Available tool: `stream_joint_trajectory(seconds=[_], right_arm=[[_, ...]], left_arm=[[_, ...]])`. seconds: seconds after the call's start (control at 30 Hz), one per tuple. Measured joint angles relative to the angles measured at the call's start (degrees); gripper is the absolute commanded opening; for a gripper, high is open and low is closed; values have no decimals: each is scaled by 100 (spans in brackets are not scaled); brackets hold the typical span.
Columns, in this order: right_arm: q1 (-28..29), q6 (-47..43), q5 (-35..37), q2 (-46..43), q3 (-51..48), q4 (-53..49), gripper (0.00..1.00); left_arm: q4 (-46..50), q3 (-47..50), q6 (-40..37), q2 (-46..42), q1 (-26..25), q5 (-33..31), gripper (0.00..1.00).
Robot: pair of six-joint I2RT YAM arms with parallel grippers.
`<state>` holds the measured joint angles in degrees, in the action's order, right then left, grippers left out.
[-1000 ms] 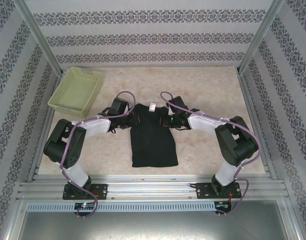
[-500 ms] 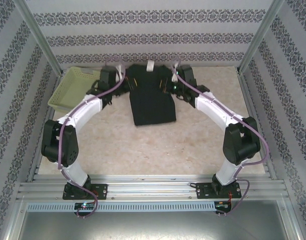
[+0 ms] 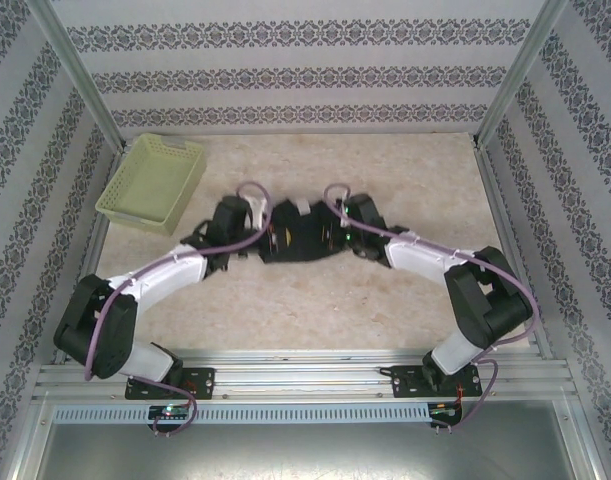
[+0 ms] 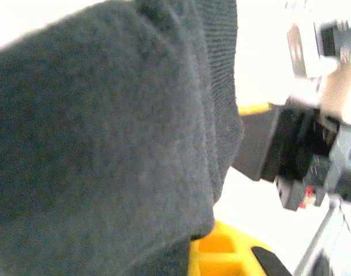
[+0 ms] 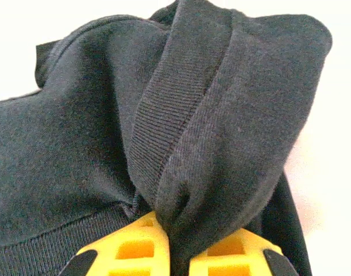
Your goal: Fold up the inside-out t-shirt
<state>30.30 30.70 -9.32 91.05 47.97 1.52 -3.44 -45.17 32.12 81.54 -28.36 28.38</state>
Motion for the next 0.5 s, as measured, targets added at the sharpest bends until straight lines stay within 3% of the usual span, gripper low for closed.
stream_joint_trajectory(seconds=[0.17, 0.33, 0.5], right_arm=[[374, 219, 20, -699, -844, -20, 0], [435, 295, 302, -1187, -870, 48, 0], [435, 308, 549, -1209, -833, -2, 0]], left_arm=[[-55, 999, 170, -632, -422, 103, 0], [-142, 964, 151, -1082, -420, -251, 0], [-214, 787, 59, -807, -201, -382, 0]])
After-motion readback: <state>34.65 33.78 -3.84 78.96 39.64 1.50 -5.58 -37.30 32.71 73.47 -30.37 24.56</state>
